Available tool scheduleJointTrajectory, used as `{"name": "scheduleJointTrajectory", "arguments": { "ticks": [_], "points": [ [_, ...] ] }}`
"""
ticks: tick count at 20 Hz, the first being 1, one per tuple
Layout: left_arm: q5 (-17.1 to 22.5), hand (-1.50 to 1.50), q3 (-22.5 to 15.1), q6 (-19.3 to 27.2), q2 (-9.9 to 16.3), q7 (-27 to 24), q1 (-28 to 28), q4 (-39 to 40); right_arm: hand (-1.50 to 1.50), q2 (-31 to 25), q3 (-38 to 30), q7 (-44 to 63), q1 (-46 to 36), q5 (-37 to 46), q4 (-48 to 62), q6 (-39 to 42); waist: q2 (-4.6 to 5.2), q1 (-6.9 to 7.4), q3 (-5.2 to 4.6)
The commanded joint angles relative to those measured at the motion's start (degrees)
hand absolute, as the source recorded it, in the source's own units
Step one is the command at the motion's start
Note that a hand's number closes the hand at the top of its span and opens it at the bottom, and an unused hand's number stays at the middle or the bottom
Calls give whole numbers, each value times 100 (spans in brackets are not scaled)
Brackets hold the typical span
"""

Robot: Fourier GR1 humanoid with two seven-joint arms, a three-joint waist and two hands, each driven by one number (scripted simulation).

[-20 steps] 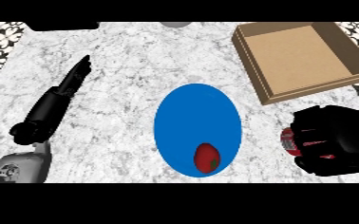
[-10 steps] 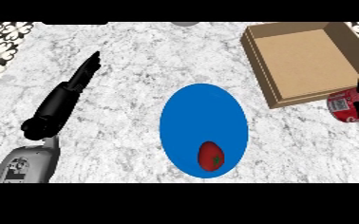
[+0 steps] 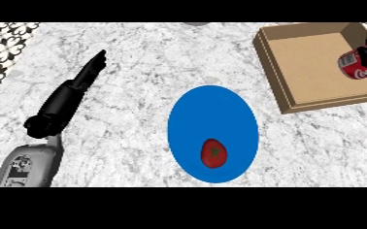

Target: Pick the can from the plate and place it in the cardboard box

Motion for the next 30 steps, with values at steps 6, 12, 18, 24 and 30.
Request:
{"name": "scheduleJointTrajectory", "arguments": {
  "ticks": [6,12,18,24,30],
  "points": [
    [-83,0,-101,-20,-82,-65,-356,131,150,-238,1112,-662,-1054,1672,1959,194,97,209,6],
    [-106,0,-163,-24,-148,-31,-317,94,150,-160,1678,-1127,-1524,2496,3028,-138,128,295,14],
    [-80,0,-104,-63,-115,-167,-367,198,-150,-77,2129,-1975,-1754,2810,3580,83,170,331,18],
    [-143,0,-173,38,-212,-20,-291,75,-150,300,1448,-2585,-1802,1575,3719,701,95,234,36],
    [-112,0,-137,-28,-155,-93,-204,160,-150,911,412,-1499,-1768,-107,4411,2112,115,210,33]
  ]
}}
